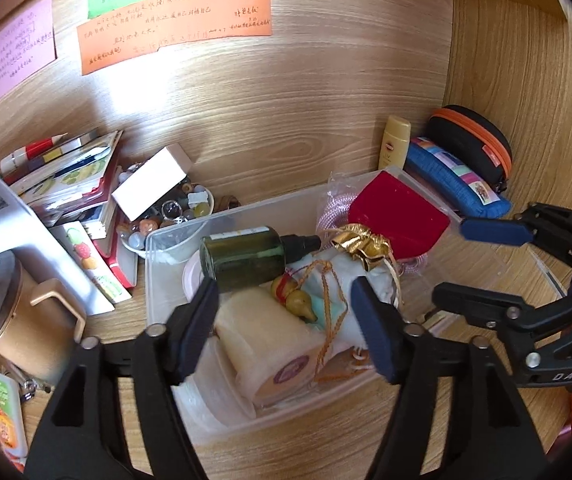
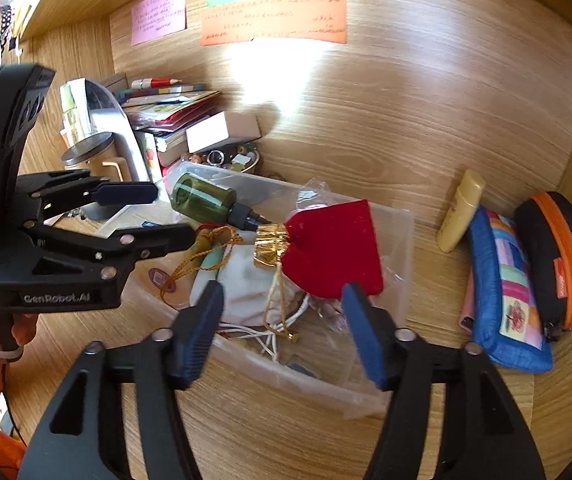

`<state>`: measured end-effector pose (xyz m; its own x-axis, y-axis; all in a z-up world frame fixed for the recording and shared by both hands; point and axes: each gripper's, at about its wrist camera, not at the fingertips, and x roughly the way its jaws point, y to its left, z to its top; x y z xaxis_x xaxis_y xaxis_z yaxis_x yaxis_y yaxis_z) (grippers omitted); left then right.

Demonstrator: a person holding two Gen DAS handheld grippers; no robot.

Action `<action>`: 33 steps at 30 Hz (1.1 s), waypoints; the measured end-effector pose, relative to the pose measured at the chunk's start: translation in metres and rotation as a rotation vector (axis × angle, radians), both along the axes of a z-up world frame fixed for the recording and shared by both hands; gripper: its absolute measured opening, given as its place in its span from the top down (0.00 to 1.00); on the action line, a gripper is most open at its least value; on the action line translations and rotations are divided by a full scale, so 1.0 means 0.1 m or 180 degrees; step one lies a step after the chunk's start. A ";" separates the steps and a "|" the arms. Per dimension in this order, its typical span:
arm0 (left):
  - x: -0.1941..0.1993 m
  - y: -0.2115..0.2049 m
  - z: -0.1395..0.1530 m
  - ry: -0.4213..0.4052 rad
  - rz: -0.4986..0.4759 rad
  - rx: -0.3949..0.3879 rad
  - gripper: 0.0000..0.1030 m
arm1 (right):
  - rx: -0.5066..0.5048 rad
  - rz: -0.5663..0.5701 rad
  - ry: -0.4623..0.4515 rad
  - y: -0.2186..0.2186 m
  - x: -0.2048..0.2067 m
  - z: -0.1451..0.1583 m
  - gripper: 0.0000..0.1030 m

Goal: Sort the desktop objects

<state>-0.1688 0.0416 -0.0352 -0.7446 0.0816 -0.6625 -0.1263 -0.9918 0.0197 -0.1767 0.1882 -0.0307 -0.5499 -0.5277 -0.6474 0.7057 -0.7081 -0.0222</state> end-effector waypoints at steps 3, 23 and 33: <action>0.07 0.01 0.00 0.0001 0.0040 -0.0019 0.25 | 0.0003 -0.0053 0.0059 0.06 0.06 0.01 0.33; 0.84 -0.14 0.35 0.0522 0.0601 -0.0147 0.02 | -0.0013 -0.0206 0.0543 0.19 0.60 0.29 0.00; 1.21 -0.07 0.49 0.0731 0.0576 -0.0052 0.01 | -0.0113 -0.0386 0.0673 0.29 0.92 0.39 0.00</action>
